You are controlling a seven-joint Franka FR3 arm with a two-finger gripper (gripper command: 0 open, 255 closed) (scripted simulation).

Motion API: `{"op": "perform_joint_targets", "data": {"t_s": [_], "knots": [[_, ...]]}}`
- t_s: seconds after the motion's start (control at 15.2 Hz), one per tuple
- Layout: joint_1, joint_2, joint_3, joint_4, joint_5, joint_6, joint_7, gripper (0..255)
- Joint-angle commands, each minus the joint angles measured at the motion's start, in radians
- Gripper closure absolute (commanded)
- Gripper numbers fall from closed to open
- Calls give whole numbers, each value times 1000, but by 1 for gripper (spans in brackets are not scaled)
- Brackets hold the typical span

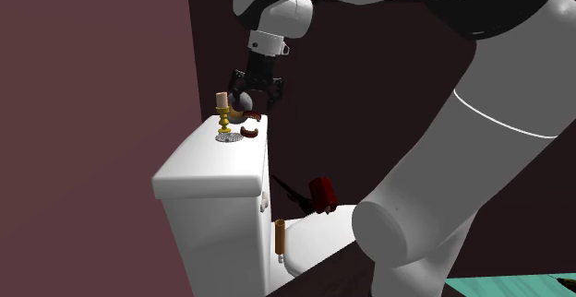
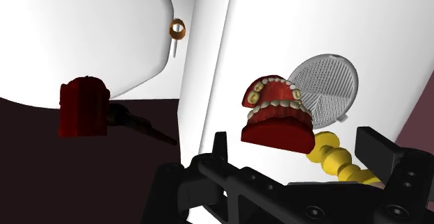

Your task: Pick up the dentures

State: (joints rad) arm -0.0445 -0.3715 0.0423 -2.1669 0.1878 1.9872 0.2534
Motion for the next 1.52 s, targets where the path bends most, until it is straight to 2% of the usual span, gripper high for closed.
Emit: {"op": "perform_joint_targets", "data": {"t_s": [0.0,0.33,0.4,0.99,1.45], "knots": [[1,4,2,-23,3,28,0,0],[2,8,3,-67,8,75,-8,0],[2,8,2,-66,8,74,-9,255],[2,8,3,-67,8,75,-8,255],[0,3,1,22,0,-18,7,255]]}}
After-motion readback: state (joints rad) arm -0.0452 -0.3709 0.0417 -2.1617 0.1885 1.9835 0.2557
